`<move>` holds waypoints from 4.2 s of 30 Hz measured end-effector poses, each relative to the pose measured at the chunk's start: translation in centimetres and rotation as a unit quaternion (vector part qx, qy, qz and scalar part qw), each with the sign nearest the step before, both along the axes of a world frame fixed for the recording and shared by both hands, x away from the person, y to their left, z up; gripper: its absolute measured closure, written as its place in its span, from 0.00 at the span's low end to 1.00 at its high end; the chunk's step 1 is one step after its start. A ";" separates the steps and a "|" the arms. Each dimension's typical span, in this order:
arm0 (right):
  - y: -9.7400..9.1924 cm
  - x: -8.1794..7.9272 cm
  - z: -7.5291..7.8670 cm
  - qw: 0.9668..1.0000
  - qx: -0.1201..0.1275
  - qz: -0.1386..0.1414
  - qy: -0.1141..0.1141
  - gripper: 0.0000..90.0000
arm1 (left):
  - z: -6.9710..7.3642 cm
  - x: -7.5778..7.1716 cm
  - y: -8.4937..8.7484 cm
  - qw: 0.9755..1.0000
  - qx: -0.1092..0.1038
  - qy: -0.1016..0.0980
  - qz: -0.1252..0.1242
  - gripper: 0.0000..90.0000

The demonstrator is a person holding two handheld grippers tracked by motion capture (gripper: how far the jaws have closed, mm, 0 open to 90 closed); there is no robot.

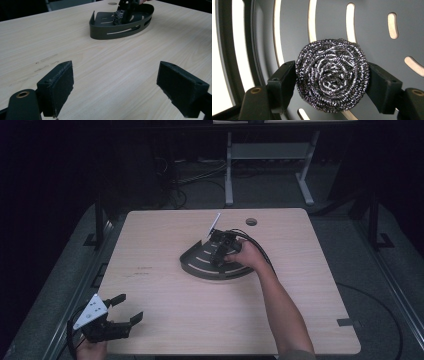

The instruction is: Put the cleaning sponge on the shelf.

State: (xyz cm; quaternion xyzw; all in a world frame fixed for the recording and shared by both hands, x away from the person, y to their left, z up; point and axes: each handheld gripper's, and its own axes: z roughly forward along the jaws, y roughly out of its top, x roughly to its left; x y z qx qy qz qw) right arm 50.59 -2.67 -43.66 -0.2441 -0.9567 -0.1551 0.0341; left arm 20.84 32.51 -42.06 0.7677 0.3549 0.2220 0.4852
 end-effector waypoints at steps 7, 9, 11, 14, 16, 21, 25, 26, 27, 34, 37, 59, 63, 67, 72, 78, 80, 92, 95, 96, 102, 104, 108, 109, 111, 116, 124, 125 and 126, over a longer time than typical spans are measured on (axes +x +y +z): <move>-0.3 -0.1 0.4 1.000 0.005 -0.003 -0.004 0.30 | 0.0 0.0 -0.1 1.000 0.001 0.001 -0.001 0.15; -0.4 -0.1 0.7 1.000 0.006 -0.003 -0.005 0.30 | 0.0 0.1 -0.1 1.000 0.001 0.001 -0.001 0.15; -0.5 -0.1 0.7 1.000 0.007 -0.003 -0.005 0.29 | 0.0 0.1 -0.1 1.000 0.001 0.000 -0.002 0.15; -0.6 -0.2 1.0 1.000 0.013 -0.004 -0.007 0.28 | 0.0 0.1 -0.1 1.000 0.001 0.000 -0.001 0.15; -0.6 -0.3 1.1 1.000 0.013 -0.003 -0.009 0.28 | 0.0 0.1 -0.1 1.000 0.001 0.000 -0.002 0.15; -0.9 -0.3 1.3 1.000 0.018 -0.007 -0.010 0.27 | 0.0 0.1 -0.2 1.000 0.001 0.001 -0.002 0.15; -1.5 -0.4 1.3 1.000 0.024 -0.012 -0.009 0.26 | -0.1 0.1 -0.2 1.000 0.001 0.003 -0.002 0.15; -1.5 -0.4 1.3 1.000 0.024 -0.012 -0.009 0.26 | -0.1 0.1 -0.2 1.000 0.001 0.003 -0.002 0.15; -1.6 -0.5 1.4 1.000 0.023 -0.014 -0.011 0.26 | -0.1 0.1 -0.3 1.000 0.001 0.002 -0.003 0.15; -2.3 -0.8 1.9 0.999 0.033 -0.017 -0.010 0.24 | -0.1 0.1 -0.4 1.000 0.001 0.003 -0.004 0.15; -2.3 -1.2 2.4 0.999 0.037 -0.011 -0.016 0.24 | -0.1 0.1 -0.4 1.000 0.001 0.002 -0.004 0.15; -3.6 -3.8 4.3 0.999 0.037 -0.001 -0.034 0.22 | -0.1 0.1 -0.6 1.000 0.004 0.004 -0.005 0.15; -3.9 -4.3 4.6 0.998 0.043 -0.001 -0.038 0.22 | -0.2 0.1 -0.7 1.000 0.007 0.005 -0.007 0.15; -4.5 -4.8 4.6 0.998 0.048 -0.005 -0.037 0.22 | -0.2 0.2 -0.8 1.000 0.009 0.005 -0.009 0.15; -5.6 -5.7 4.5 0.998 0.052 -0.008 -0.035 0.22 | -0.2 0.2 -0.8 1.000 0.008 0.005 -0.009 0.15; -6.7 -6.5 4.4 0.998 0.055 -0.013 -0.036 0.22 | -0.2 0.1 -0.9 1.000 0.009 0.006 -0.008 0.15; -7.0 -6.8 4.3 0.998 0.057 -0.015 -0.038 0.22 | -0.2 0.2 -0.9 1.000 0.009 0.006 -0.009 0.15; -8.6 -8.4 4.1 0.996 0.069 -0.021 -0.046 0.22 | -0.3 0.2 -0.9 1.000 0.010 0.009 -0.008 0.15; -8.9 -8.7 4.2 0.997 0.064 -0.020 -0.045 0.22 | -0.3 0.2 -0.9 1.000 0.011 0.008 -0.008 0.15; -8.9 -8.8 4.2 0.997 0.063 -0.019 -0.046 0.22 | -0.3 0.2 -0.9 1.000 0.011 0.008 -0.008 0.15; -9.3 -9.5 4.6 0.997 0.060 -0.016 -0.056 0.22 | -0.3 0.2 -0.9 1.000 0.013 0.007 -0.008 0.15; -9.7 -10.0 4.5 0.996 0.064 -0.017 -0.055 0.22 | -0.3 0.2 -1.0 1.000 0.013 0.007 -0.009 0.15; -10.0 -10.7 4.1 0.997 0.058 -0.016 -0.051 0.21 | -0.3 0.2 -1.0 1.000 0.014 0.007 -0.008 0.15; -10.0 -10.7 4.1 0.997 0.058 -0.016 -0.051 0.21 | -0.3 0.2 -1.0 1.000 0.014 0.008 -0.008 0.15; -10.3 -11.2 3.9 0.996 0.066 -0.017 -0.051 0.21 | -0.3 0.2 -1.0 1.000 0.014 0.007 -0.008 0.15; -10.9 -11.5 3.5 0.997 0.064 -0.023 -0.043 0.21 | -0.4 0.2 -1.1 1.000 0.014 0.009 -0.008 0.15; -11.6 -12.3 2.8 0.995 0.079 -0.027 -0.047 0.21 | -0.4 0.2 -1.1 1.000 0.013 0.010 -0.008 0.15; -11.7 -12.6 2.8 0.995 0.087 -0.025 -0.045 0.21 | -0.4 0.2 -1.1 1.000 0.012 0.010 -0.007 0.15; -11.7 -12.6 2.8 0.995 0.087 -0.025 -0.045 0.21 | -0.4 0.2 -1.1 1.000 0.012 0.010 -0.007 0.15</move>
